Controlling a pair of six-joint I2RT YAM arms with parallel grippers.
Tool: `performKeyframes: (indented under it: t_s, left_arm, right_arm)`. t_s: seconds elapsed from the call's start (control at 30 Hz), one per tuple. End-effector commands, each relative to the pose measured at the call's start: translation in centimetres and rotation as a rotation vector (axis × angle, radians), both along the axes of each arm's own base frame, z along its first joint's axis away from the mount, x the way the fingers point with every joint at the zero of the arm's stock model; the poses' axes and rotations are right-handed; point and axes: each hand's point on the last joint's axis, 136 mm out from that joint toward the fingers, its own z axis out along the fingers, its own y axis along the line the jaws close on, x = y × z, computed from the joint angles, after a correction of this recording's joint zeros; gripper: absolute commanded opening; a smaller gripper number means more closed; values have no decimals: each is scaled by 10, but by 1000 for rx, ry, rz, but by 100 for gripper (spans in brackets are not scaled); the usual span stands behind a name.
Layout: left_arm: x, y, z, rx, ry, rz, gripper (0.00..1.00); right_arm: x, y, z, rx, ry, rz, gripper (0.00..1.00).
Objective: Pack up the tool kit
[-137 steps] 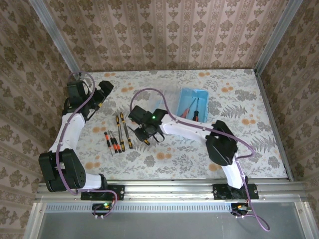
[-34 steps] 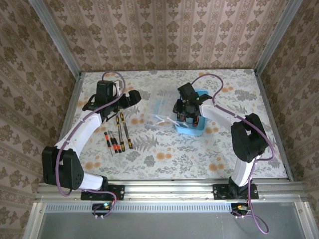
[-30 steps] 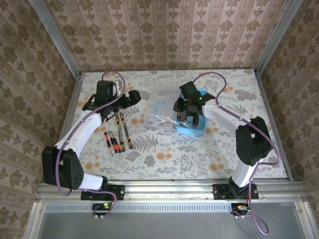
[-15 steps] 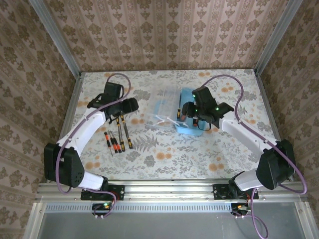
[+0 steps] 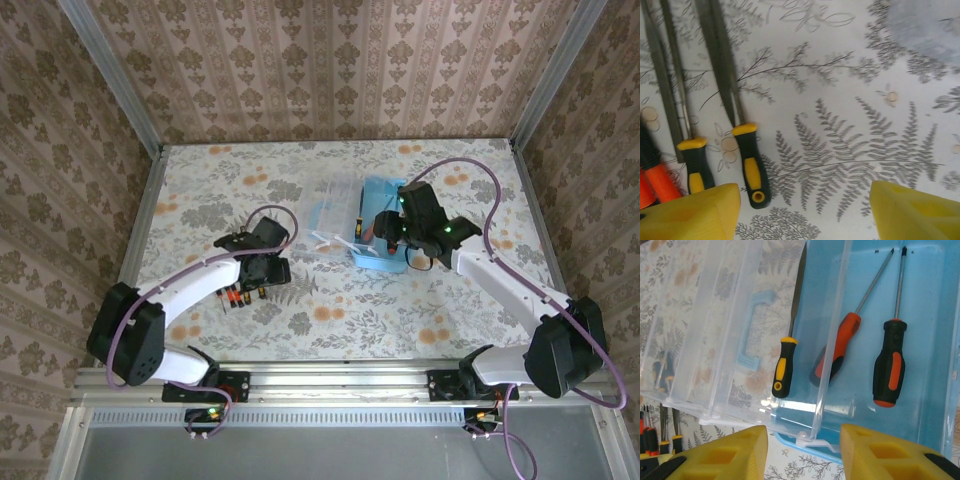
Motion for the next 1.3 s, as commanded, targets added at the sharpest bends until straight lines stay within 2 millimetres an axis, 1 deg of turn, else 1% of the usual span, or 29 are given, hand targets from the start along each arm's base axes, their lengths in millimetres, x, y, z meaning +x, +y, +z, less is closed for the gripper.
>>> performKeyframes:
  t_s: [0.0, 0.07, 0.13, 0.17, 0.2, 0.4, 0.43, 0.6, 0.67, 0.8, 0.87, 0.97, 1.03, 1.13, 1.2, 1.27]
  left_arm:
    - [-6, 13, -18, 69, 23, 69, 70]
    - [-6, 13, -27, 82, 34, 75, 68]
    - [-5, 13, -33, 99, 47, 75, 62]
    - [-4, 14, -36, 109, 54, 75, 57]
    - [-4, 16, -37, 125, 58, 84, 55]
    - [-8, 20, -47, 135, 67, 99, 50]
    - [-8, 20, -49, 136, 66, 99, 47]
    - [-7, 24, -53, 166, 66, 82, 24]
    - [-7, 23, -53, 167, 65, 69, 22]
    - [-4, 19, -47, 175, 49, 32, 13]
    - [-2, 15, -41, 183, 38, 11, 11]
    - [3, 7, -21, 179, -8, -31, 8]
    - [8, 2, -1, 155, -49, -54, 7]
    - [16, 2, 32, 146, -128, -74, 6]
    - [21, 1, 53, 138, -173, -100, 5]
    - [25, -7, 74, 103, -220, -147, 5]
  right_arm:
    - [-3, -3, 6, 3, -30, 10, 44]
    - [-4, -4, 6, 3, -32, 7, 44]
    - [-5, -5, 7, 8, -35, 5, 44]
    - [-5, -5, 8, 7, -36, 5, 44]
    - [-5, -6, 8, 6, -35, 6, 44]
    - [-7, -9, 8, 0, -38, 3, 44]
    - [-7, -9, 8, 1, -38, 1, 44]
    - [-8, -9, 6, 3, -32, 5, 44]
    - [-7, -9, 8, 2, -37, 4, 44]
    - [-6, -8, 8, 4, -37, 3, 44]
    - [-5, -8, 10, 5, -40, 4, 44]
    - [-4, -7, 9, 7, -39, 6, 43]
    - [-4, -5, 8, 9, -31, 15, 43]
    - [-3, -1, 6, 20, -24, 31, 43]
    - [-2, 6, 6, 46, -24, 55, 44]
    - [-1, 13, 8, 76, -26, 79, 45]
